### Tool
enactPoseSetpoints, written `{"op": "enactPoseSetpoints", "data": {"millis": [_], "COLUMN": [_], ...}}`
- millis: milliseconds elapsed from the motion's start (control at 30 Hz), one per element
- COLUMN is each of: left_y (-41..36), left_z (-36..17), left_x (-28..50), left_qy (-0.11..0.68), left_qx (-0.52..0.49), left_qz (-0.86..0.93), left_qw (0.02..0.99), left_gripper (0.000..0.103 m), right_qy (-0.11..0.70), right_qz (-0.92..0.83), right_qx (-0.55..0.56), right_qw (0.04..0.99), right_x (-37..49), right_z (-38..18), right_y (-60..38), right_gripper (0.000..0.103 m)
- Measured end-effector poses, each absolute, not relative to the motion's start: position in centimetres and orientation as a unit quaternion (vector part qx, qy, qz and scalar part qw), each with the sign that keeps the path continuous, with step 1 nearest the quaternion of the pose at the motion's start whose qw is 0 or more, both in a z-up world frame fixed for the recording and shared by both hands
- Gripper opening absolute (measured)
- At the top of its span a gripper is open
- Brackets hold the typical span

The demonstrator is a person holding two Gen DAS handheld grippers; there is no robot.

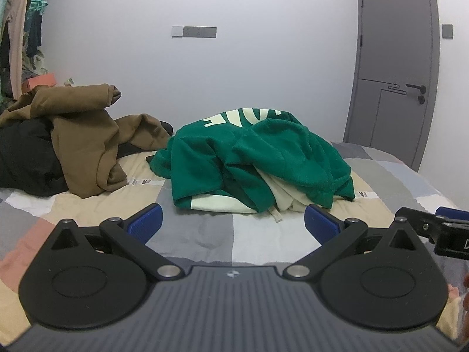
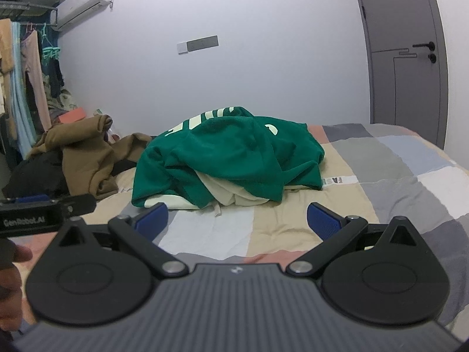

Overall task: Fold large clothes
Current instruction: 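Reach both tools into the green hoodie and close both on its fabric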

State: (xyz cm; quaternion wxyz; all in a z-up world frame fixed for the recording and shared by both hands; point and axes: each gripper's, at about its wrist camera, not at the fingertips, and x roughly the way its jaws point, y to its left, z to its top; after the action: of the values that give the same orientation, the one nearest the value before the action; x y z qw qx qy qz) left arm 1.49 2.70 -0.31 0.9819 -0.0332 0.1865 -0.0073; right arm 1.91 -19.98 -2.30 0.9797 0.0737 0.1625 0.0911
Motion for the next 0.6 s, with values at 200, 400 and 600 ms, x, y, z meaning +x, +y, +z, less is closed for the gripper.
{"op": "enactPoseSetpoints", "data": {"millis": [200, 400, 600], "left_y": [4.0, 6.1, 7.2], "left_z": [0.3, 1.4, -0.8], "left_x": [5.4, 9.5, 12.9], "left_qy": [0.198, 0.198, 0.235], "left_qx": [-0.049, -0.069, -0.07], "left_qz": [-0.01, 0.0, -0.002], "left_qw": [0.979, 0.978, 0.969], "left_gripper": [0.103, 0.103, 0.103], "right_qy": [0.148, 0.165, 0.191], "right_qz": [0.094, 0.118, 0.138], "right_qx": [0.076, 0.056, 0.031], "right_qw": [0.982, 0.978, 0.971], "right_x": [5.4, 12.9, 21.6], "right_z": [-0.9, -1.3, -4.1], "right_y": [-19.2, -17.7, -14.4], "right_gripper": [0.103, 0.103, 0.103]}}
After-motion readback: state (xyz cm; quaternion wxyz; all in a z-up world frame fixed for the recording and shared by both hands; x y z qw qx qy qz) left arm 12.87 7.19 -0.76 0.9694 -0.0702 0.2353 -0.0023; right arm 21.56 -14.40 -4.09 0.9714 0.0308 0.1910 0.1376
